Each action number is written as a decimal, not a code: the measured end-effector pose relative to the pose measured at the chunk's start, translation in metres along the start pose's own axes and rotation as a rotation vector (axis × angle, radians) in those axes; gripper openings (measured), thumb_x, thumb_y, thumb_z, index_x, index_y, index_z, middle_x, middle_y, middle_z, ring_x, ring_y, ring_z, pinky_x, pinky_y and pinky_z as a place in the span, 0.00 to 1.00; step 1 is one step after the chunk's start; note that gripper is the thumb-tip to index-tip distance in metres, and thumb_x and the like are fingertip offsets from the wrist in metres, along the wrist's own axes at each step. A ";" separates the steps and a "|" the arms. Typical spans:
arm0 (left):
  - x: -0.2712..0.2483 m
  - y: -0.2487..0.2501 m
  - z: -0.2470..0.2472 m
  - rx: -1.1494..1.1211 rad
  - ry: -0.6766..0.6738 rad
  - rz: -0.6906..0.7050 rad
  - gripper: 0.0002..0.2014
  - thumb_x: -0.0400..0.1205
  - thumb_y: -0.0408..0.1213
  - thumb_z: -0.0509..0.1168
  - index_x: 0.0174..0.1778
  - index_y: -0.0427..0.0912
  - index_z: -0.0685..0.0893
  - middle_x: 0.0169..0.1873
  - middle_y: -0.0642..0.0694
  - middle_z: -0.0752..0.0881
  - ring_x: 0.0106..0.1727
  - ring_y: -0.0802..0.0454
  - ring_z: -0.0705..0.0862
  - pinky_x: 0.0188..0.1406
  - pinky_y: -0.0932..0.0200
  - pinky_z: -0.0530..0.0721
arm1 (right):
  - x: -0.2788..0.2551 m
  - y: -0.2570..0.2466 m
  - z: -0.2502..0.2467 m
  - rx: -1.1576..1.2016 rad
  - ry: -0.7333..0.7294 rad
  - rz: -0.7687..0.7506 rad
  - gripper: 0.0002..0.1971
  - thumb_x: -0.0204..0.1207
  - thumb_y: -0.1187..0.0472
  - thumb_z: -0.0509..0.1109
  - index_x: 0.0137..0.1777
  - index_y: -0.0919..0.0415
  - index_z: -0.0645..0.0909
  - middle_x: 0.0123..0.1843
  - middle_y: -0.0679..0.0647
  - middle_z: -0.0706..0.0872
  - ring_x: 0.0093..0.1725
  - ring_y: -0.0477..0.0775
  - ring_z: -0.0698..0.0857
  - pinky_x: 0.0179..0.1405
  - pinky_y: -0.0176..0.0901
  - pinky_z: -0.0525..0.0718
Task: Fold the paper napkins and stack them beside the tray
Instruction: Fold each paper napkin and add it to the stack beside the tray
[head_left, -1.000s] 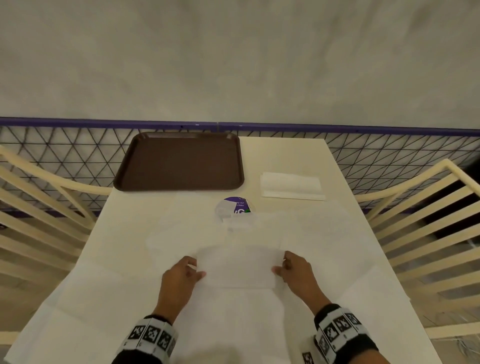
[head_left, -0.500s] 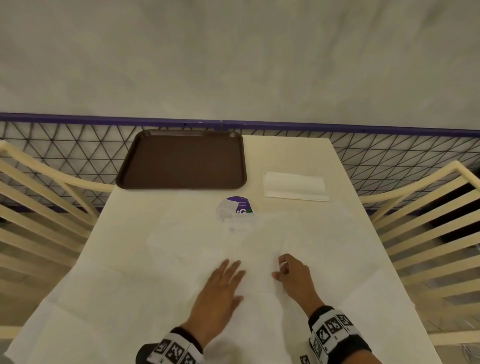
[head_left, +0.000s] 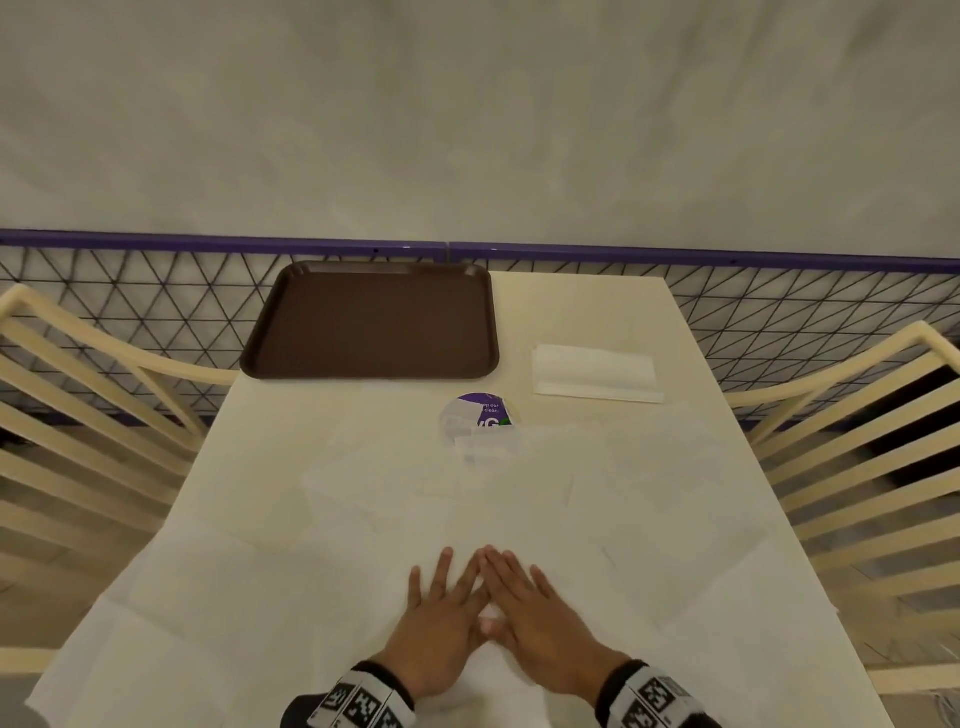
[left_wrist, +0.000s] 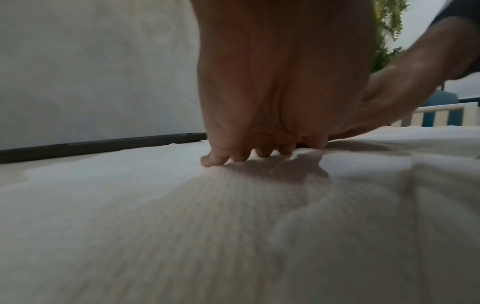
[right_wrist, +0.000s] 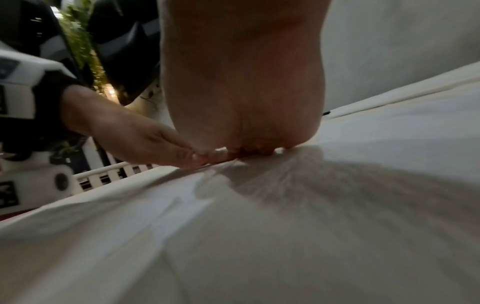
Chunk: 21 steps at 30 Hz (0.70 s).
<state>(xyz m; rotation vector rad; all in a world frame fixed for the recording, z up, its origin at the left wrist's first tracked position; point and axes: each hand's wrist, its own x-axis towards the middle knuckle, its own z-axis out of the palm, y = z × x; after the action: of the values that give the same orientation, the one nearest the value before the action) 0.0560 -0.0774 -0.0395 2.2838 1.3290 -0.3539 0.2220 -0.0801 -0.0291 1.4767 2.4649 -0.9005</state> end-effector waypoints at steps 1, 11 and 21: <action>-0.003 -0.005 0.000 0.038 0.059 -0.011 0.38 0.70 0.66 0.16 0.77 0.55 0.29 0.79 0.56 0.35 0.80 0.45 0.38 0.77 0.35 0.51 | -0.001 0.006 0.001 -0.030 -0.013 0.022 0.47 0.63 0.30 0.23 0.81 0.54 0.34 0.76 0.41 0.26 0.78 0.45 0.28 0.81 0.49 0.35; -0.021 -0.065 -0.021 0.155 0.297 -0.156 0.10 0.63 0.51 0.79 0.27 0.49 0.91 0.42 0.47 0.92 0.49 0.41 0.89 0.50 0.42 0.86 | -0.030 0.041 -0.006 -0.035 -0.050 0.159 0.48 0.58 0.30 0.19 0.80 0.51 0.32 0.76 0.39 0.26 0.76 0.40 0.28 0.75 0.45 0.31; 0.068 -0.051 -0.095 0.008 0.113 -0.107 0.39 0.66 0.46 0.78 0.72 0.49 0.69 0.66 0.51 0.75 0.68 0.47 0.68 0.67 0.54 0.67 | -0.027 0.045 -0.003 -0.088 0.011 0.173 0.41 0.63 0.30 0.22 0.77 0.47 0.28 0.77 0.36 0.24 0.74 0.35 0.24 0.77 0.42 0.33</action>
<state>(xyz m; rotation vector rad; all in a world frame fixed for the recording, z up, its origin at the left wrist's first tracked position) 0.0442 0.0435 -0.0022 2.2742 1.5126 -0.2700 0.2743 -0.0836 -0.0355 1.6380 2.3080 -0.7441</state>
